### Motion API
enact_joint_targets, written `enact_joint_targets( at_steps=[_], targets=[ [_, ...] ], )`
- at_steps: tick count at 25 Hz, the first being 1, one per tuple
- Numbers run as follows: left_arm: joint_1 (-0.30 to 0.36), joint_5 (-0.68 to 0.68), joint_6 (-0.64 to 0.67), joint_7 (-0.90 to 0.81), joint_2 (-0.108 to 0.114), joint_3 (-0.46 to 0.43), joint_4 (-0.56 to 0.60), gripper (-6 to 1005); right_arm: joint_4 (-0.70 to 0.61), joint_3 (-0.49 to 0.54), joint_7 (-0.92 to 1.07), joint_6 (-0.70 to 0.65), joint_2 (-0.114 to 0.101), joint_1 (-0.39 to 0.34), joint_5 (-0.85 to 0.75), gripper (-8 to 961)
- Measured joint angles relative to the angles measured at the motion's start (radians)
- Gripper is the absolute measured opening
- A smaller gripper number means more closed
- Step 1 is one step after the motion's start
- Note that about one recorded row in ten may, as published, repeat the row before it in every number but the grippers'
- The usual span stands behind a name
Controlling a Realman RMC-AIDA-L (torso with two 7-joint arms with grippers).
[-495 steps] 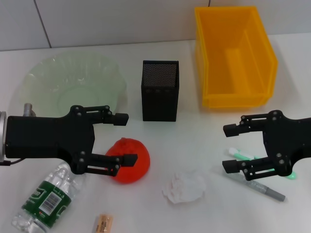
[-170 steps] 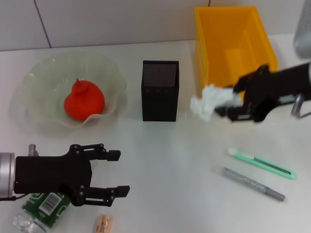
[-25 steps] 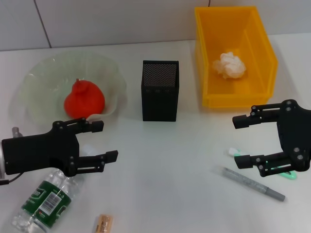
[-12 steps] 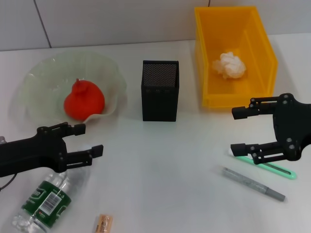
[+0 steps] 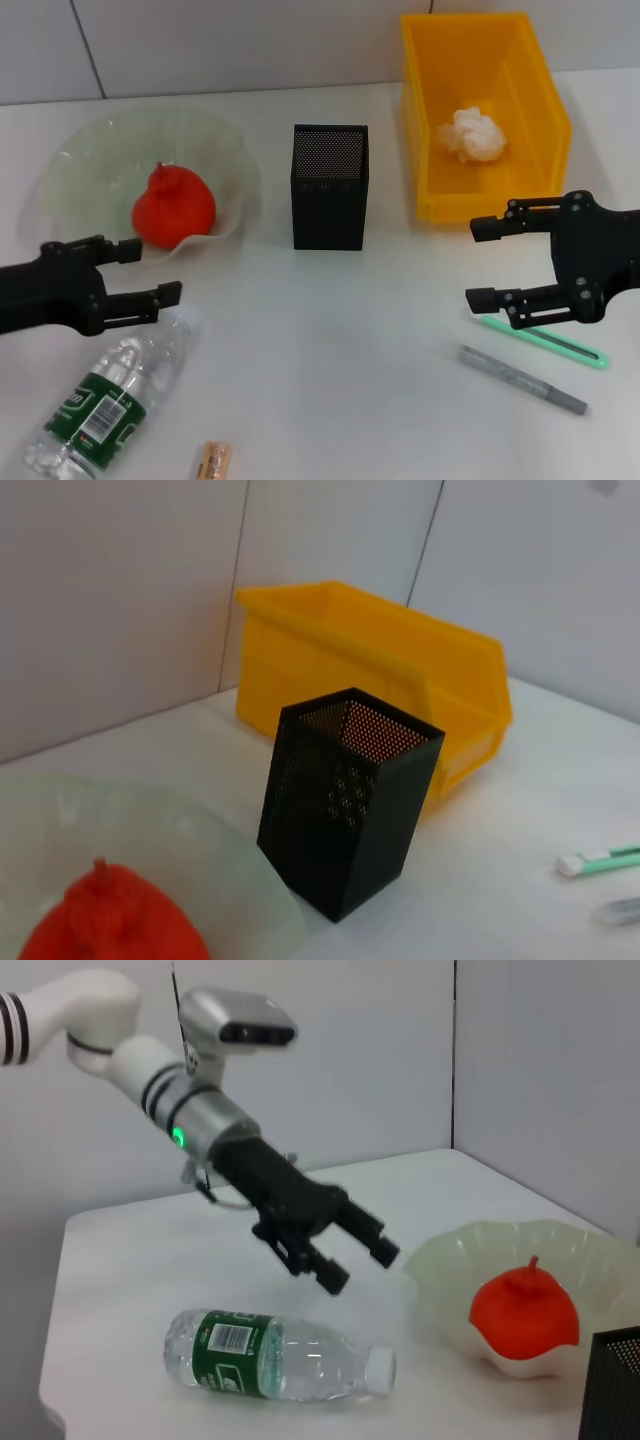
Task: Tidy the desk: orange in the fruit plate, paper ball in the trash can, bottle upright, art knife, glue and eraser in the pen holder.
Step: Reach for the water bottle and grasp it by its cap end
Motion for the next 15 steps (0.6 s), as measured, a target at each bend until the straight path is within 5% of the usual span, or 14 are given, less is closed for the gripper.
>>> enact_joint_targets(
  at_steps=[5,15],
  targets=[
    [-0.033,0.19,0.049,-0.244,0.002,0.003,0.206,811,0.015,-0.001,-0.009,0.004,0.002,0.007,-0.01,760],
    [-0.131,0.379,0.122,-0.556,0.001,0.004,0.312,811,0.028,0.001,-0.038,0.014,0.003,-0.011,-0.009,759]
  ],
)
